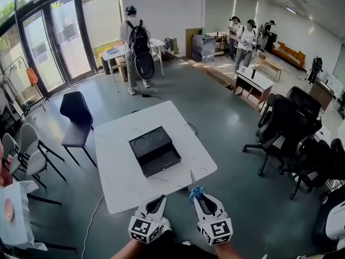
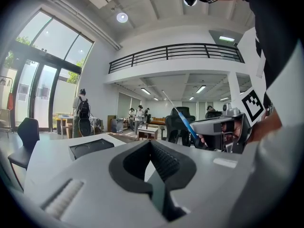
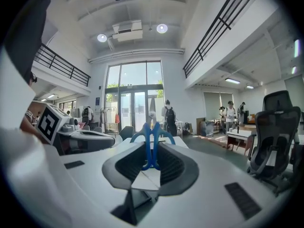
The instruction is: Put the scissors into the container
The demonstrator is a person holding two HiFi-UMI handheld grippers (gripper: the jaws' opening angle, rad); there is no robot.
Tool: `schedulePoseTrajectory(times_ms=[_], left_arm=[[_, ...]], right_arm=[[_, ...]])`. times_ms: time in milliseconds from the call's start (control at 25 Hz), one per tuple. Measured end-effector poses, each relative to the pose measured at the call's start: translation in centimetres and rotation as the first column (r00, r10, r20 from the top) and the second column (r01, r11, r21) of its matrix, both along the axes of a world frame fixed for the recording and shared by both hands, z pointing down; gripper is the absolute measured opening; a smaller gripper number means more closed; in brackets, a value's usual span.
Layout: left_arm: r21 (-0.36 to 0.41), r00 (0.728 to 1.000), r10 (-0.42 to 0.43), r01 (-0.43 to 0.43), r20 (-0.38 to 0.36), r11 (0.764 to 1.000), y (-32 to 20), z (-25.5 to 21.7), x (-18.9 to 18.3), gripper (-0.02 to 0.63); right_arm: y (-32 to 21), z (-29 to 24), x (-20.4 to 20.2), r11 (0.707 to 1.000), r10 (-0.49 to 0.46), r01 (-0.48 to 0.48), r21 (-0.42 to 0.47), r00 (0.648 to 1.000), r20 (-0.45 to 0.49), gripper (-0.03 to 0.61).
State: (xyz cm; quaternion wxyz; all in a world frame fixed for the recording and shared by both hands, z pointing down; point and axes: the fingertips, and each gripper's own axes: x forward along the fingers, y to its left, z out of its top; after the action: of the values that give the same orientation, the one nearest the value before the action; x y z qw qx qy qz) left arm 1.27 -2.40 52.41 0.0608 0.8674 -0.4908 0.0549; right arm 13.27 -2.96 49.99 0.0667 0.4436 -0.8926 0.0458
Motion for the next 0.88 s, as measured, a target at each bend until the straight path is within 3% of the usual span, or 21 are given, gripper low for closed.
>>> schedulePoseTrajectory(times_ms=[480, 880], left_arm=[[-0.034, 0.999, -0.013, 0.012, -0.033, 0.999, -8.6, 1.6, -4.7, 0.009], [-0.008, 0.999, -0.023, 0.023, -0.036, 1.0, -13.0, 0.9, -10.1, 0.009]], right_arm=[[-9.0, 0.2, -4.6, 1.0, 0.002, -0.003, -0.02, 0.999, -0.051, 0.086], [-13.3, 0.2, -8.8, 0.999, 0.028, -0.03, -0.04, 0.998, -0.063, 0.086]])
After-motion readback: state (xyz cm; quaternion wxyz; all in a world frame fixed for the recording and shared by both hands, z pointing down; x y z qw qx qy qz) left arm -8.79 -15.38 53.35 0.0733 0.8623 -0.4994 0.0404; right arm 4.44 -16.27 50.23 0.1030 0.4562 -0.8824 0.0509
